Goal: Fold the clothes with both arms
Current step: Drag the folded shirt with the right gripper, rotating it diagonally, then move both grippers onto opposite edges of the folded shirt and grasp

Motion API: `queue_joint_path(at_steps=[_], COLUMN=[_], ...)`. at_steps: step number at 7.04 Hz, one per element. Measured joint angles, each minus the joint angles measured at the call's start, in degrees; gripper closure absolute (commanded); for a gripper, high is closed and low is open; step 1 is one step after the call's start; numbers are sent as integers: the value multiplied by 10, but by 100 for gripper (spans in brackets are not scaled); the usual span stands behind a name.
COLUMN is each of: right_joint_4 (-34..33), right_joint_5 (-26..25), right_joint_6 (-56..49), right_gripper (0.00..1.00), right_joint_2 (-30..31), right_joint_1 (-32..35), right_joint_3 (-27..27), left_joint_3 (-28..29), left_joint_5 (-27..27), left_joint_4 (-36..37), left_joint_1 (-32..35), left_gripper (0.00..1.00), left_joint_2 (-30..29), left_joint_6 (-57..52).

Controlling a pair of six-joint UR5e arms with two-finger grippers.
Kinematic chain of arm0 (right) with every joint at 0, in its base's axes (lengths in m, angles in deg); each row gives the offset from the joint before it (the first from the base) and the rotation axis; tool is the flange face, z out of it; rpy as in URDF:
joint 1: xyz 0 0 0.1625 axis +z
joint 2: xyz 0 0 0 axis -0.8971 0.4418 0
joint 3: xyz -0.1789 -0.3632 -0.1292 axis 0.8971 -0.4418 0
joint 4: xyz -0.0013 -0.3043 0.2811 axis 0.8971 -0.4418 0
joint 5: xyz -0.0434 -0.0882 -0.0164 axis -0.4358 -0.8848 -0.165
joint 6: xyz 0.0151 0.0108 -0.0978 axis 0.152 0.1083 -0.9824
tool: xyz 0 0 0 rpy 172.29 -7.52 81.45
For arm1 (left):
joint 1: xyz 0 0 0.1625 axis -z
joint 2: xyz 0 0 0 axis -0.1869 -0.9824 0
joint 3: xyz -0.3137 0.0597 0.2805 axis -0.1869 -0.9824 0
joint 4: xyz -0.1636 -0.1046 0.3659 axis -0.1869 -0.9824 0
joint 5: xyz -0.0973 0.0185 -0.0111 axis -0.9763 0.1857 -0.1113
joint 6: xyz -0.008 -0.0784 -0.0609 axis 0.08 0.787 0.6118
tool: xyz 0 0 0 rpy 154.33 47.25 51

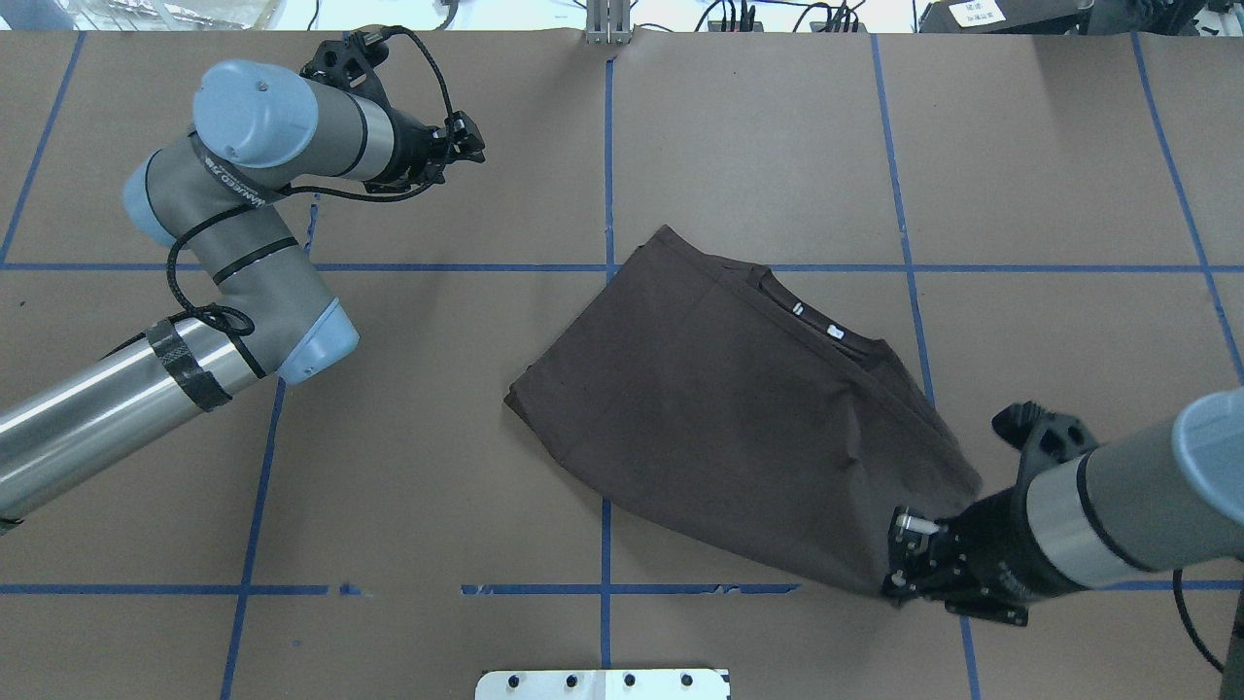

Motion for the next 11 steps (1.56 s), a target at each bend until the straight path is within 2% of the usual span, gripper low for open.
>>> queue_joint_path(at_steps=[2,3,4,5,7,9,11], right_joint_4=[-2,-2,-2,-1,0,1,2], right_joint_5=[-99,-146,-174,-186,-192,-193,-194], right_joint_6=[0,0,0,-1,-4,-6,-6], right_gripper=[0,0,0,0,0,0,0], right_joint_2=[0,-5,-13,-26,-50,-59,-66], right_joint_1=[-117,-128,-105,-56,38,73,79], right_joint_3=[-23,-31,-33,-33,-38,-55,-61], left_joint_3=[-48,-97,-156,-202,-231,-217,-201], left_joint_5=[-86,-109,-109,-80,11,42,52], left_joint_4=[5,6,10,30,103,127,129], left_joint_1=[-1,-10,-30,-61,-150,-195,-203], left_gripper=[30,34,40,44,46,51,55], left_joint_2=[12,37,74,104,120,115,109], left_joint_6=[45,83,116,137,150,150,146])
